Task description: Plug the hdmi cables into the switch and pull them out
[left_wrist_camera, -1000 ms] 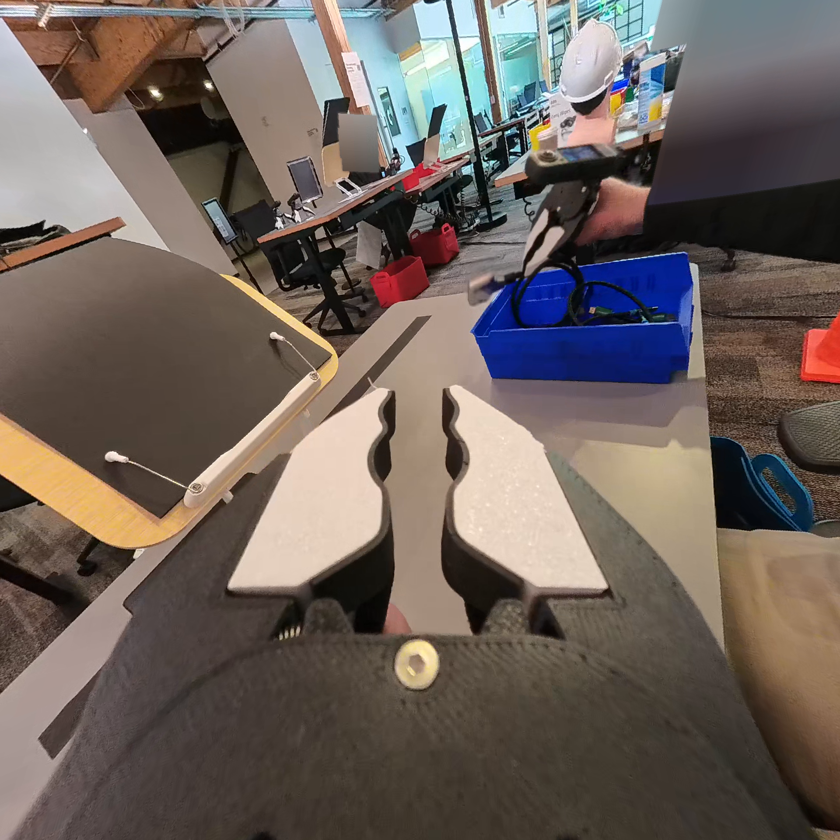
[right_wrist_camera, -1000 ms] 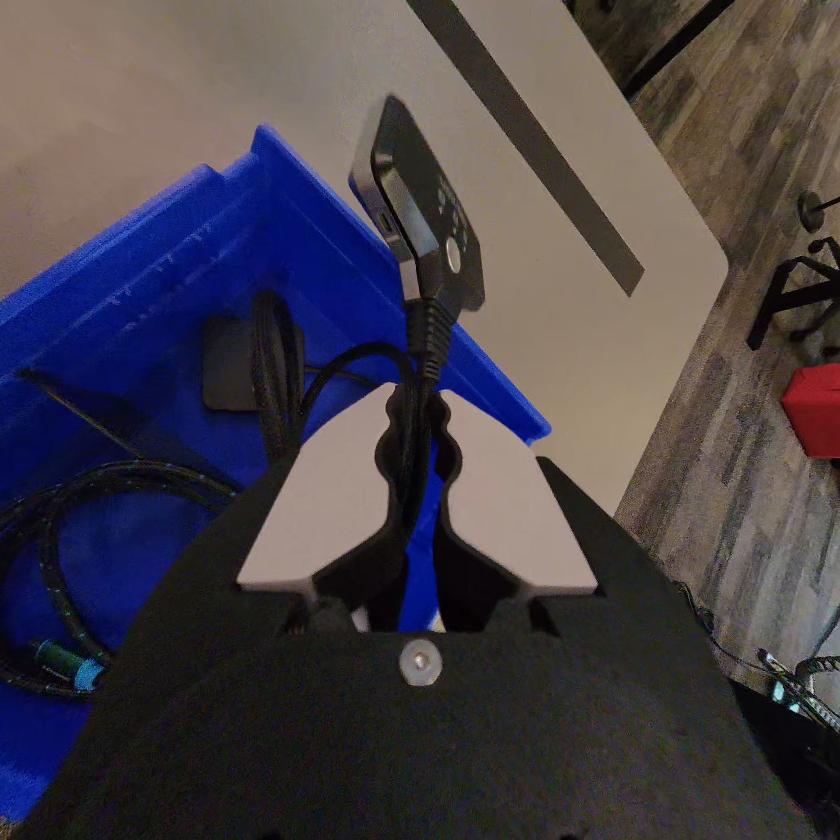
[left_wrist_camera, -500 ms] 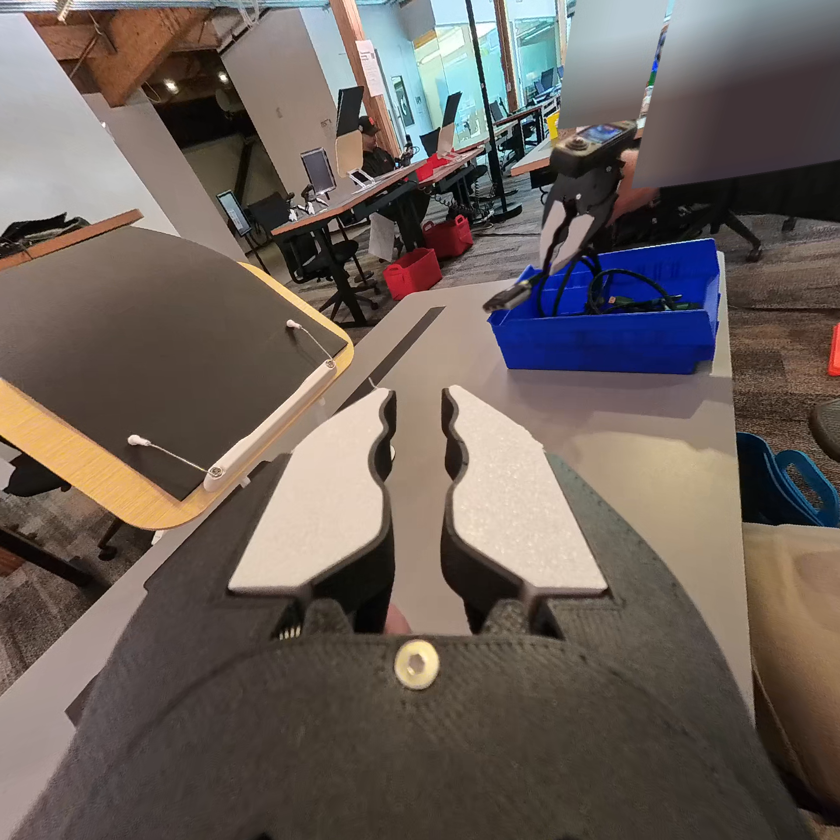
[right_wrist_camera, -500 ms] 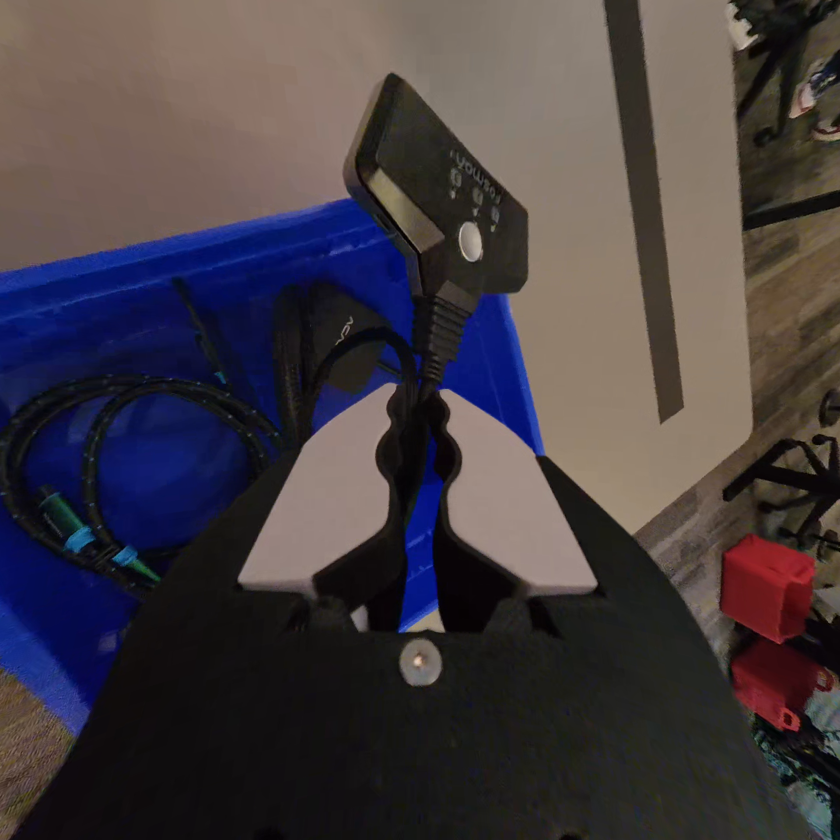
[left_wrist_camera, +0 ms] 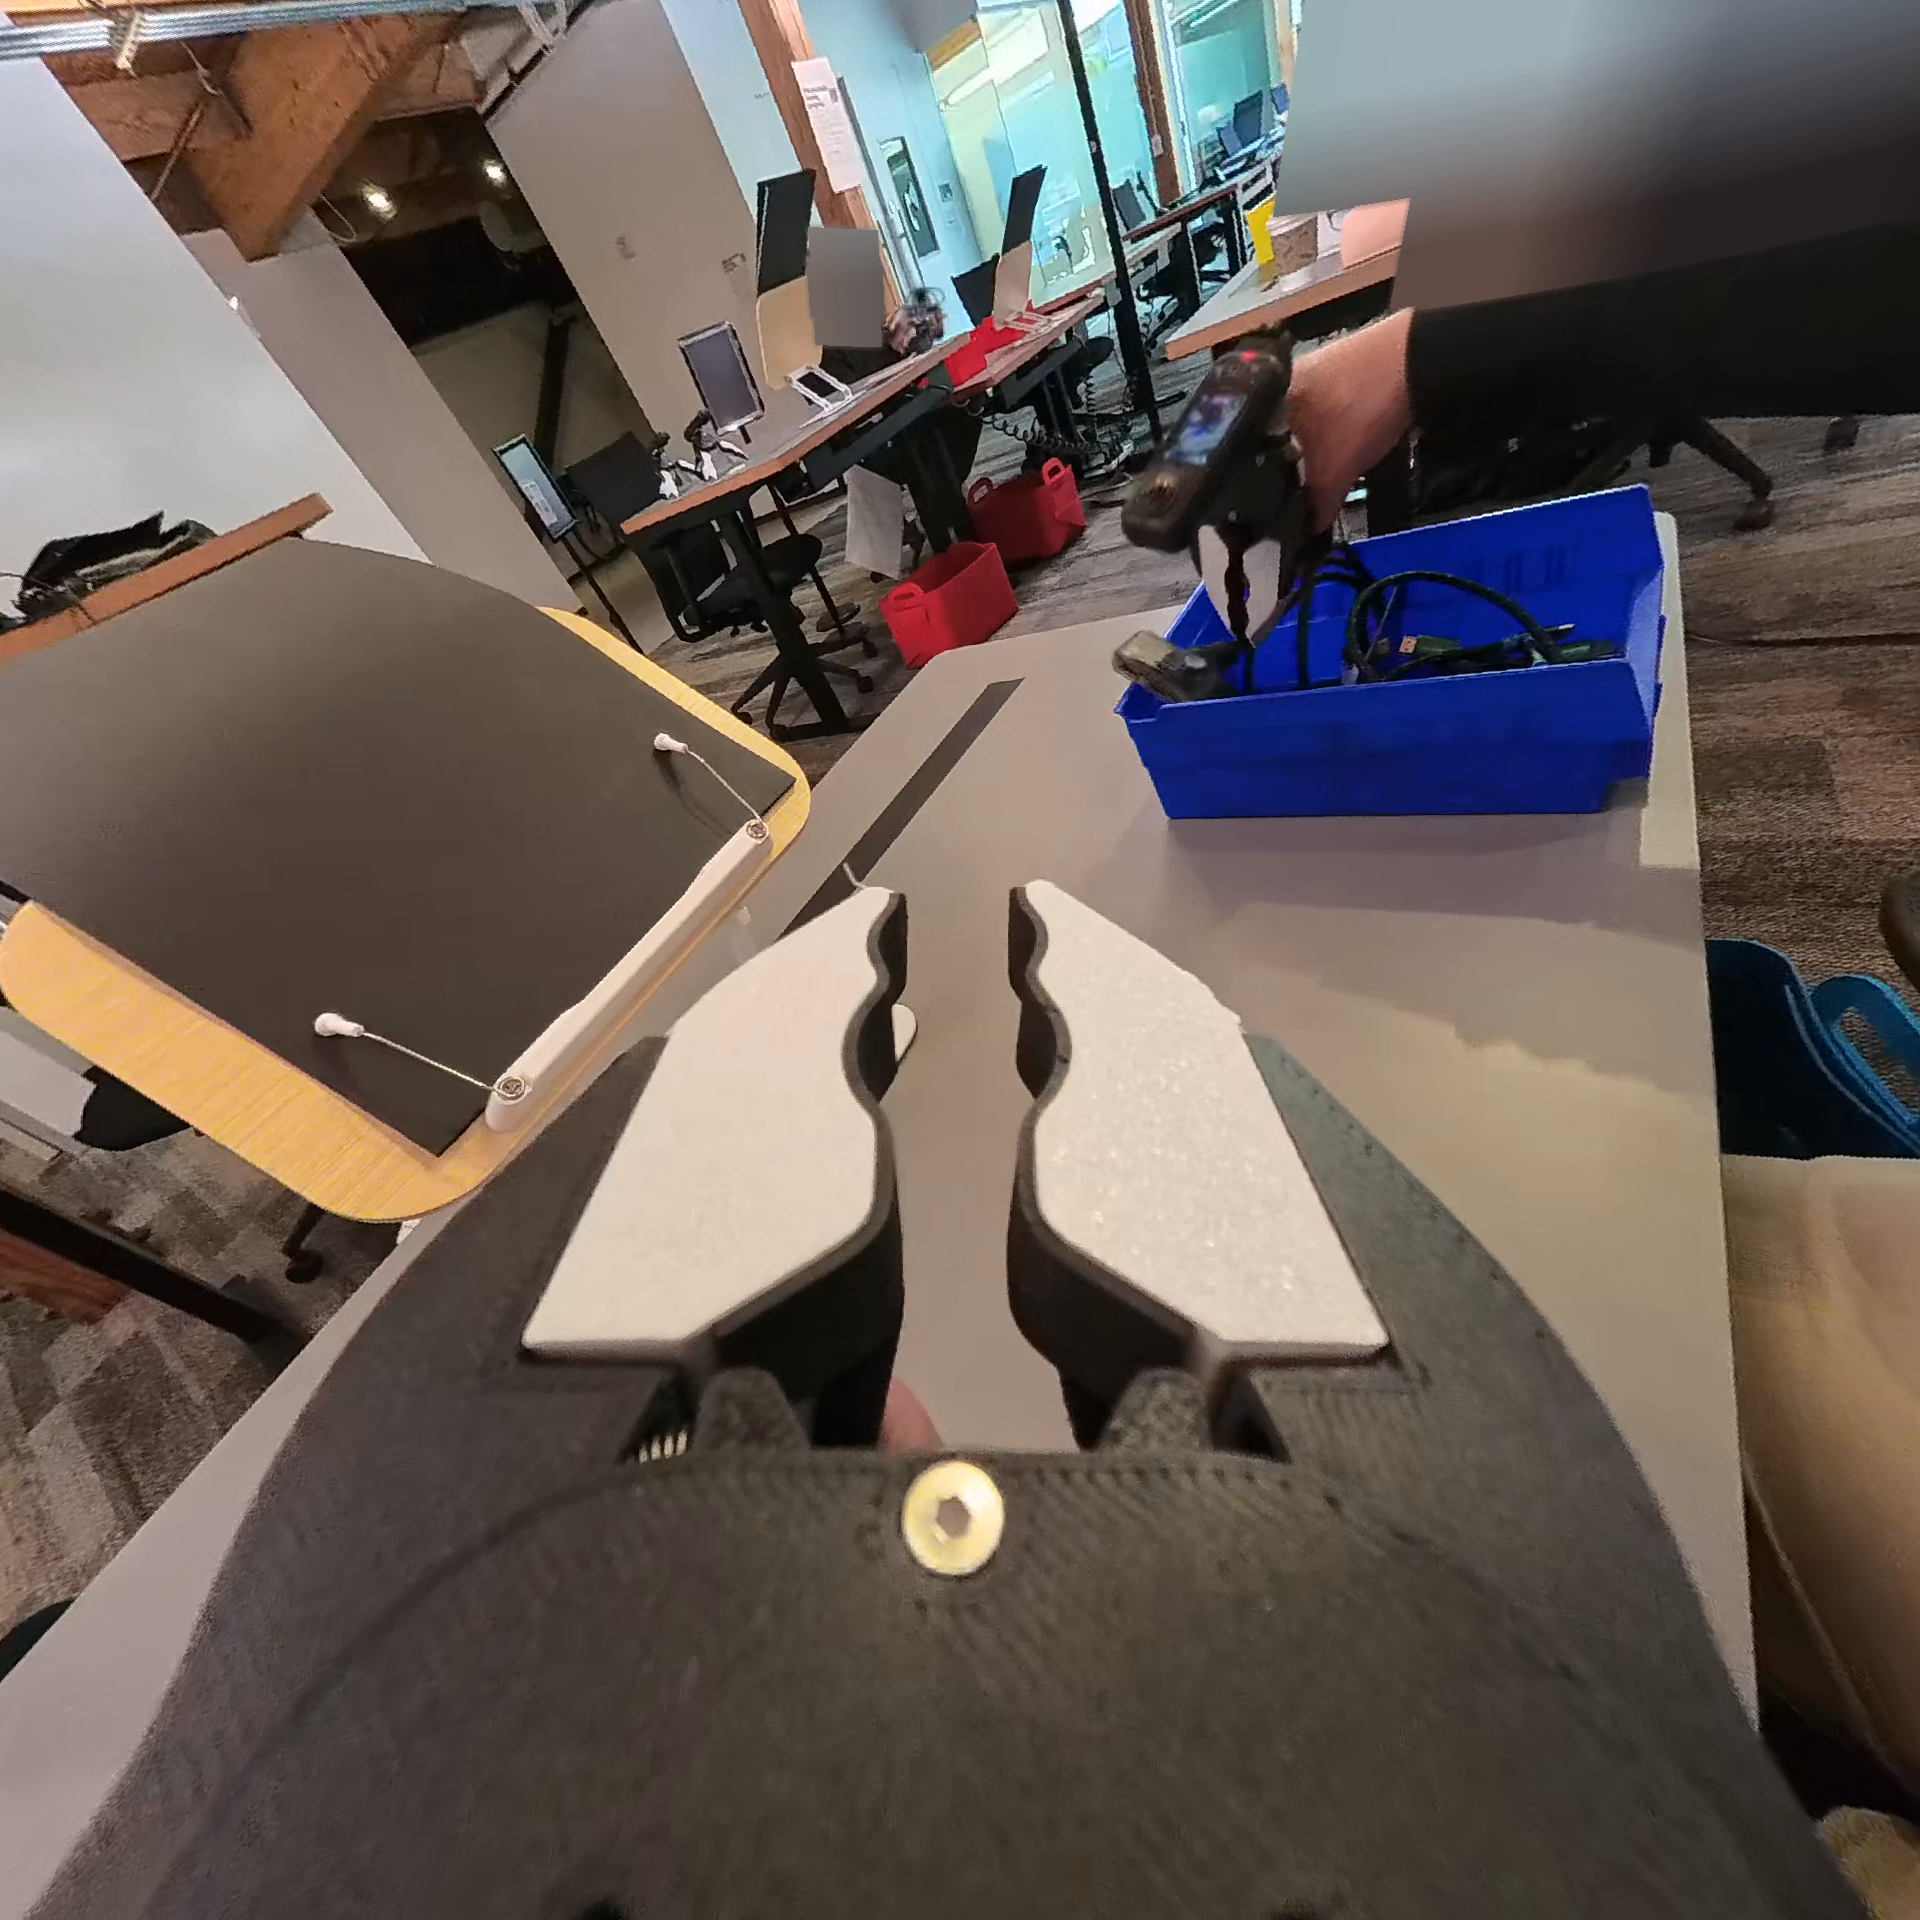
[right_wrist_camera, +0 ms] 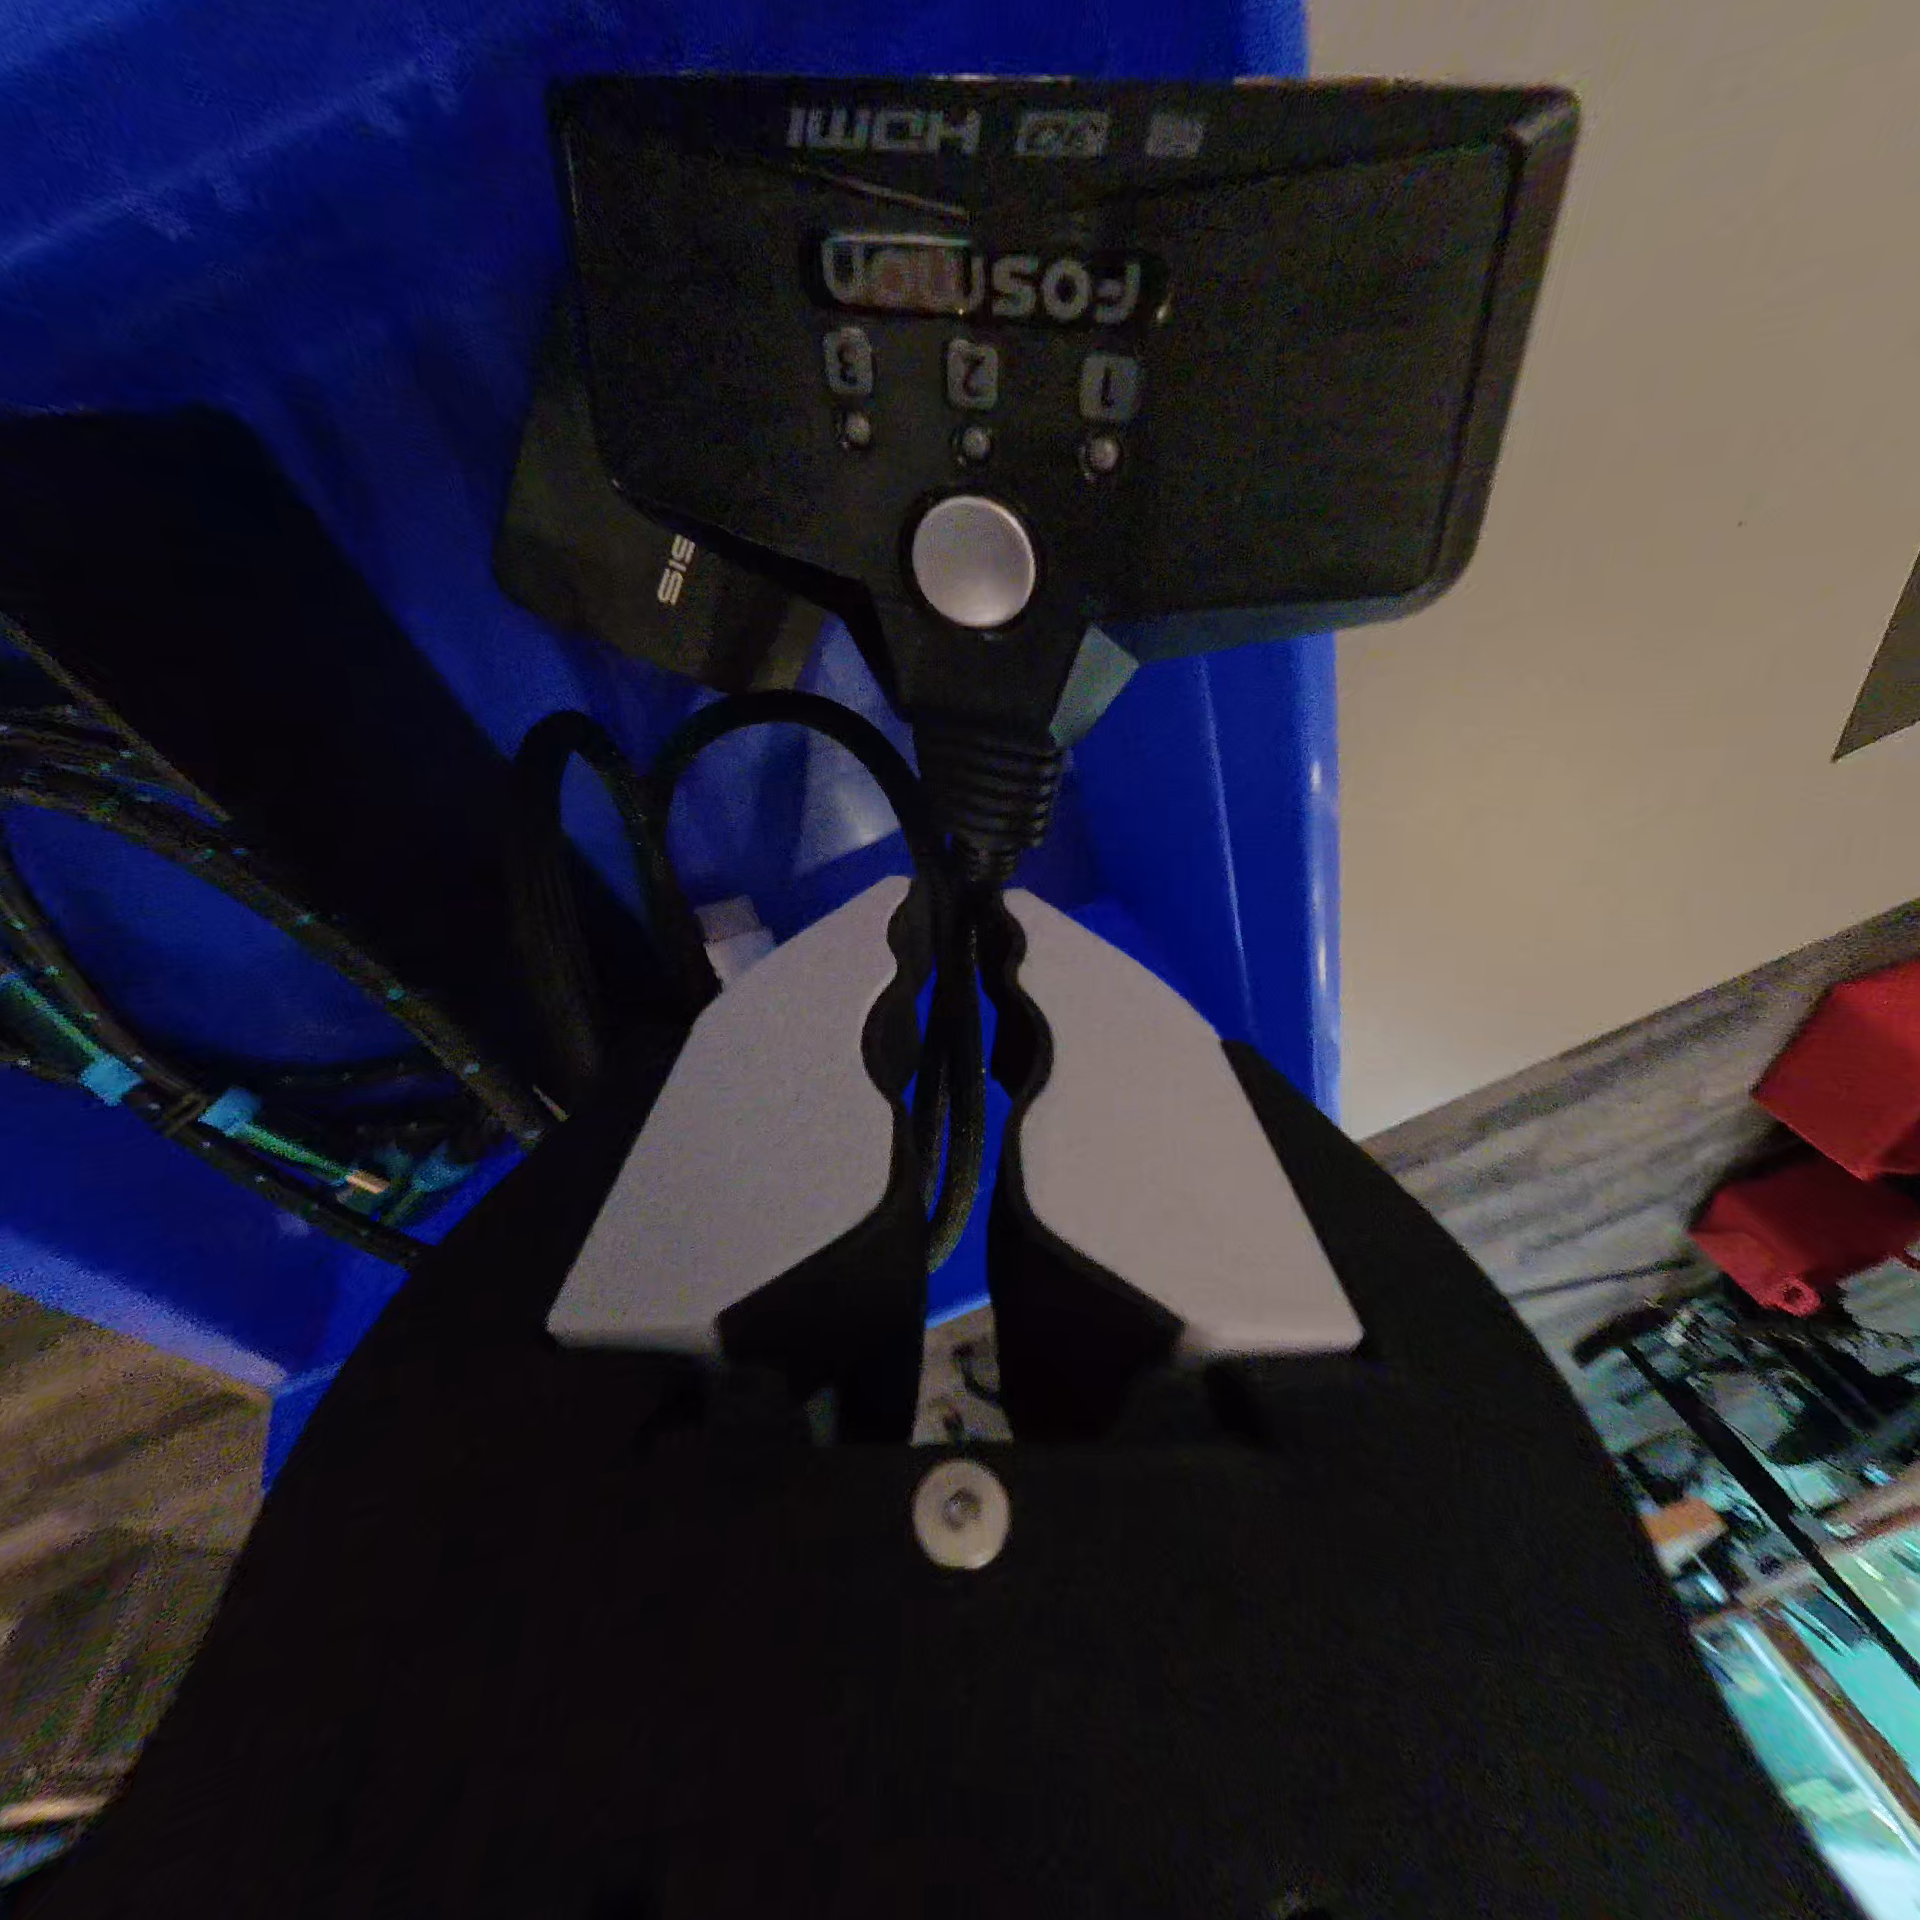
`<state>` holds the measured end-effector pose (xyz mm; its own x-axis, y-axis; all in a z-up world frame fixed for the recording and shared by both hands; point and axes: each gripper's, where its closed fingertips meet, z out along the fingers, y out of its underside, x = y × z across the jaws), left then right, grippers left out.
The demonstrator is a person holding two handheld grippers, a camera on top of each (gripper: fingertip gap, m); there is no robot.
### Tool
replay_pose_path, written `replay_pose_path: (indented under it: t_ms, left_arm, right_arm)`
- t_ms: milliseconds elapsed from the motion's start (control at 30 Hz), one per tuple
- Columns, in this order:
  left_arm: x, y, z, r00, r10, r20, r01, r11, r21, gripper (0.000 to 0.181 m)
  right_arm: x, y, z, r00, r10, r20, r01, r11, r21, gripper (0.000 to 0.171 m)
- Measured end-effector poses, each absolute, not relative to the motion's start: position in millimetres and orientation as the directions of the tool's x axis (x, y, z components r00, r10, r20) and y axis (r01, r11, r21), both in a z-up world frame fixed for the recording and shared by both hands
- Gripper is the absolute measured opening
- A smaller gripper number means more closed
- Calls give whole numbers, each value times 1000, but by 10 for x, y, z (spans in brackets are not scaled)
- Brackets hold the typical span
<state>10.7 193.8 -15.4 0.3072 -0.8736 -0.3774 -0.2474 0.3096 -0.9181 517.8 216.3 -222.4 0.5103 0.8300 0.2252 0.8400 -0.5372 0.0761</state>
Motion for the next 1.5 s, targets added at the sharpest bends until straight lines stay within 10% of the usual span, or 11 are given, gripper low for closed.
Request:
replay_pose_path:
  t_ms: [500,767,1100,1500]
  left_arm:
    - [96,1897,-129,294,-855,-428,-282,350,-893,18]
    - [-19,1924,0,322,-834,-449,-283,368,-886,19]
    - [-437,2205,43,425,-718,-551,-468,347,-813,30]
    - [-2134,2567,-937,693,-597,-404,-614,-197,-764,62]
  right_arm:
    - [5189,2266,-2535,457,865,206,719,-496,487,8]
    - [5104,2365,-2041,592,741,317,717,-664,212,42]
    - [5130,2011,-1078,723,491,486,637,-746,-194,43]
    - [5777,654,-1783,981,146,131,183,-918,-351,70]
